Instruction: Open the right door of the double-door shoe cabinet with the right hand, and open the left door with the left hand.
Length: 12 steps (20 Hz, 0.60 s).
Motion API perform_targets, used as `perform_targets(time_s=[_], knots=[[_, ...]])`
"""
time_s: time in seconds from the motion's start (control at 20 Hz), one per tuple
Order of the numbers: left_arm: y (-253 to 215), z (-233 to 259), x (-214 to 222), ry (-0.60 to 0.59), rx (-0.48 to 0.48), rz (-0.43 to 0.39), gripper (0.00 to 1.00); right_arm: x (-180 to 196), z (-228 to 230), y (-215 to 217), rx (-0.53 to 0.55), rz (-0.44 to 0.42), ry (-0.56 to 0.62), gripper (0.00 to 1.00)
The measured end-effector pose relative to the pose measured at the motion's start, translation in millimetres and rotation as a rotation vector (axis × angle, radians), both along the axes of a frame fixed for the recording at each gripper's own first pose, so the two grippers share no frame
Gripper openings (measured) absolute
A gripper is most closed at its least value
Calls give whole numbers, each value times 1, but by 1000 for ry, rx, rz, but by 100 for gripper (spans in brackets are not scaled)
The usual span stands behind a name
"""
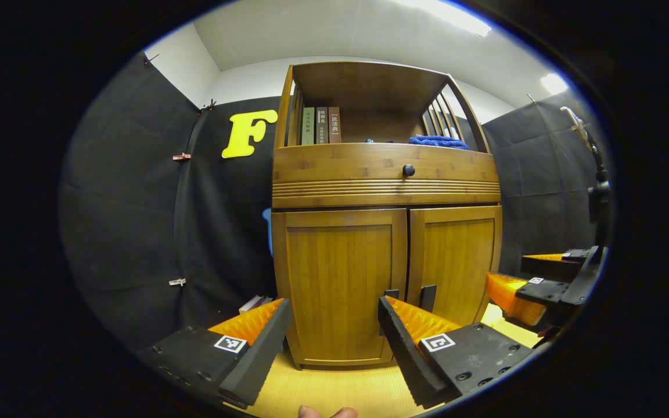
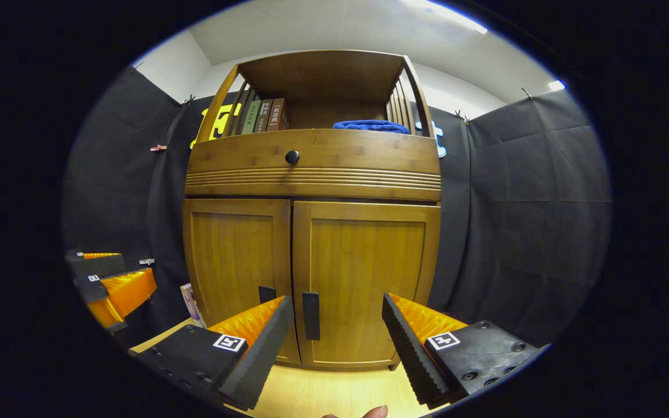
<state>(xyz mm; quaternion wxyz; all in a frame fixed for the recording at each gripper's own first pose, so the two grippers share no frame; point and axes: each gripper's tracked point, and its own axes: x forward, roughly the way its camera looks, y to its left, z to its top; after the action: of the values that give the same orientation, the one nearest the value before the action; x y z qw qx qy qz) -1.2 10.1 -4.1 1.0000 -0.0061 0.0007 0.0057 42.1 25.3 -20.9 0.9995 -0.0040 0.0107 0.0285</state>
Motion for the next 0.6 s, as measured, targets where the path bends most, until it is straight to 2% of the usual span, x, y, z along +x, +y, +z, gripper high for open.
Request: perform_targets(time_s=[0.35, 0.6], knots=[[9, -5, 4, 4, 9, 4, 92, 65, -53, 19, 70, 30, 81, 98], [14, -17, 12, 29, -4, -4, 92, 100, -87, 33, 16, 37, 107, 98]])
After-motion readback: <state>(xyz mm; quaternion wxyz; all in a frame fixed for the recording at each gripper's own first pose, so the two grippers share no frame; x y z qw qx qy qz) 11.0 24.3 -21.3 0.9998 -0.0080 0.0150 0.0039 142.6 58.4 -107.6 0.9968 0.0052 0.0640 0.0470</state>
